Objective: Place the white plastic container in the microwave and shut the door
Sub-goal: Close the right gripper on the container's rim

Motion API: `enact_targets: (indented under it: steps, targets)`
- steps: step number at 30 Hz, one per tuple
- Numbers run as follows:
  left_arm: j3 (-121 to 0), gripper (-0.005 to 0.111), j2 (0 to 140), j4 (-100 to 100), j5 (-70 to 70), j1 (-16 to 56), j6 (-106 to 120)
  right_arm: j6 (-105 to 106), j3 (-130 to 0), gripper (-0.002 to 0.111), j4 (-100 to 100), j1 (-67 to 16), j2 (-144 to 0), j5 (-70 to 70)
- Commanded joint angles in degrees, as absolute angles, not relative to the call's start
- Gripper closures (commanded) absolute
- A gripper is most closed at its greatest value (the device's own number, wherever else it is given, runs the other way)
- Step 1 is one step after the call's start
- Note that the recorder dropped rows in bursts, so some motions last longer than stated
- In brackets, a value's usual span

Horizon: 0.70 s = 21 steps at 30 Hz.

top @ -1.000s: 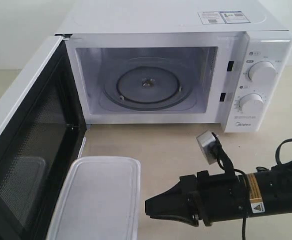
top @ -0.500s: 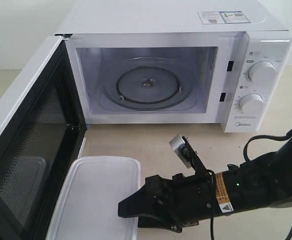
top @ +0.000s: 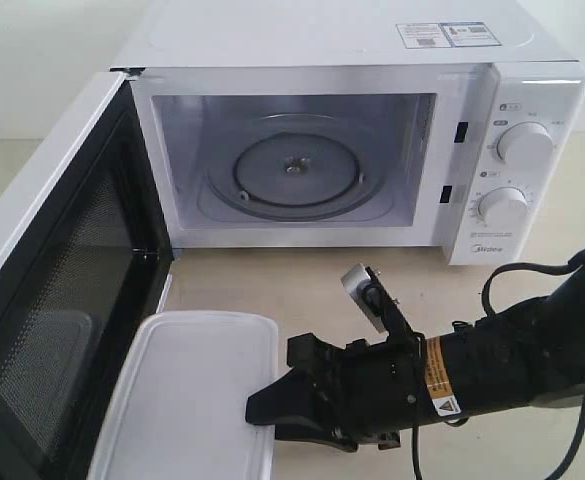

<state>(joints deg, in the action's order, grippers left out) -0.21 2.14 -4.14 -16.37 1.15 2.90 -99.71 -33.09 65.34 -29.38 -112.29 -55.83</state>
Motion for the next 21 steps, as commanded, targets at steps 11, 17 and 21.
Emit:
enact_targets:
  steps: [11, 17, 21]
  targets:
    - [0.00, 0.102, 1.76, -4.44, -16.28, 0.93, 3.12, -98.66, -33.39, 0.108, 66.73, -29.71, -112.11, -59.27]
    - [0.00, 0.102, 1.76, -4.44, -16.28, 0.93, 3.12, -97.42, -33.39, 0.108, 66.33, -29.71, -112.01, -58.79]
    - [0.00, 0.102, 1.76, -4.44, -16.28, 0.93, 3.12, -96.93, -33.39, 0.108, 66.09, -28.01, -112.01, -59.13]
